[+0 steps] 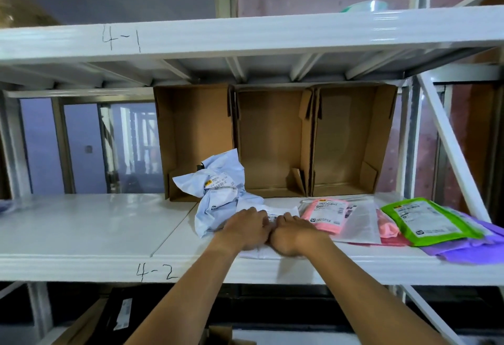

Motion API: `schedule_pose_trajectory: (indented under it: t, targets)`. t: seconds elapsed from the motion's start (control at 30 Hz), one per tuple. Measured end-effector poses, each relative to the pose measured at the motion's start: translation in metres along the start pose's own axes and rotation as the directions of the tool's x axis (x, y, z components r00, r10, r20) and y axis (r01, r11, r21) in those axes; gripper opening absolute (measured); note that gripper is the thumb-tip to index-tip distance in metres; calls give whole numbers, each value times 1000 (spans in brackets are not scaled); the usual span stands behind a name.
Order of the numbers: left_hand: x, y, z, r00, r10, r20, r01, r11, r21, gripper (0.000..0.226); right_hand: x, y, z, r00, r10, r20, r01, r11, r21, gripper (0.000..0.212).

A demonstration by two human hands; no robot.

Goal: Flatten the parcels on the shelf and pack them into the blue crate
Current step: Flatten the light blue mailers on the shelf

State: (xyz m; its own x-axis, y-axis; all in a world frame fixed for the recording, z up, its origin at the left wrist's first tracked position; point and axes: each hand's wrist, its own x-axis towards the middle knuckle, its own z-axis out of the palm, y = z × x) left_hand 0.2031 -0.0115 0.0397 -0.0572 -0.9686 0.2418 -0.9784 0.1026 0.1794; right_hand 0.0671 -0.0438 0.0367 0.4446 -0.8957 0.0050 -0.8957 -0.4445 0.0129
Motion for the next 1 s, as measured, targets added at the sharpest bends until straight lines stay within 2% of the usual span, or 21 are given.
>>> schedule_pose_trajectory:
  t: [0.1, 0.2, 0.3, 0.47, 0.63, 1.0]
  targets:
    - [5, -6, 18, 991, -12, -134, 7, 999, -36, 33, 8, -6, 5, 997, 40, -72, -39, 999, 14, 59]
    - [12, -13, 20, 987, -25, -158, 10, 996, -93, 30, 4, -5, 7, 971, 67, -228, -32, 988, 153, 57]
    - [14, -12, 20, 983, -24, -180, 3, 993, -118, 28, 4, -1, 8, 964, 7, -268, 30, 991, 131, 52]
    - [17, -16, 26, 999, -13, -49, 4, 985, -173, 34, 10, -2, 13, 981, -104, -163, 108, 994, 19, 51]
    - [19, -16, 24, 996, -15, 92, 28, 989, -144, 51, 15, -1, 12, 995, -81, -64, 86, 993, 79, 60]
    - [7, -3, 11, 993, -2, 121, 17, 991, -131, 49, 20, 0, 12, 998, -57, -30, 59, 995, 86, 57]
